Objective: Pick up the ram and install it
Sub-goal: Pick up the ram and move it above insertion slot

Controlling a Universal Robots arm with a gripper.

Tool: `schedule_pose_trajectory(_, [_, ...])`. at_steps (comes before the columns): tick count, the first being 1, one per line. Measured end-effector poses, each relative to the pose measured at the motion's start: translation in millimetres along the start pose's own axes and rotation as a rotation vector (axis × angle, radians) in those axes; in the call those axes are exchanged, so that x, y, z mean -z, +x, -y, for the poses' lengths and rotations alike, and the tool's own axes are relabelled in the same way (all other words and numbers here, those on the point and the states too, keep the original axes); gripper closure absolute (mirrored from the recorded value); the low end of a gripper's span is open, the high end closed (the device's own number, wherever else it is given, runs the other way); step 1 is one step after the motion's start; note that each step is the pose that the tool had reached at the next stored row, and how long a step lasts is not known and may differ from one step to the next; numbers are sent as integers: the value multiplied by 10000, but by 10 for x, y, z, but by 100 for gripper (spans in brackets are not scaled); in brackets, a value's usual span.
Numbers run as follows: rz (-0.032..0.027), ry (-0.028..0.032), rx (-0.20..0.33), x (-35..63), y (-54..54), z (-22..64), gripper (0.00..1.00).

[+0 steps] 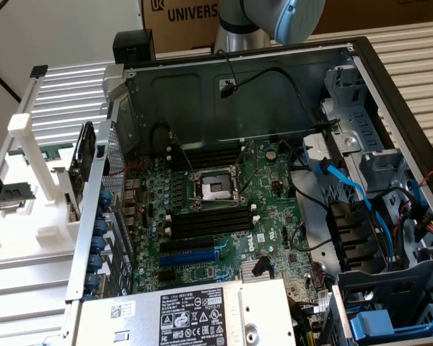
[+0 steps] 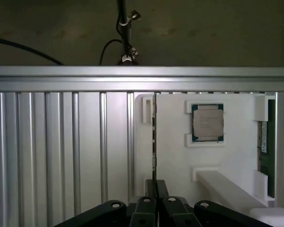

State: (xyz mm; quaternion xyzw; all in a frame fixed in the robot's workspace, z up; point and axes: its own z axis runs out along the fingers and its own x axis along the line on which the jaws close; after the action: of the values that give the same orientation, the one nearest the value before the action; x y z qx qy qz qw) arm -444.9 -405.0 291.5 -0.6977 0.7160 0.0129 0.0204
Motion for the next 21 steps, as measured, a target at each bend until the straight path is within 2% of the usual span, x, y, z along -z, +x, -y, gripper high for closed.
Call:
schedule_pose_trajectory(4, [-63,1,-39,95,-4,0,88])
schedule_pose_trajectory(7, [-75,4,-55,201,-9,-2,88])
schedule_pose_trajectory(10, [-80,5,-62,335,-16,-3,88])
schedule_pose_trajectory(11, [-89,5,-66,465,-22,-3,88])
schedule_pose_trajectory(15, [-109,5,-74,640,-30,-1,88])
schedule_pose_trajectory(21, [-171,6,-81,897,-36,10,88])
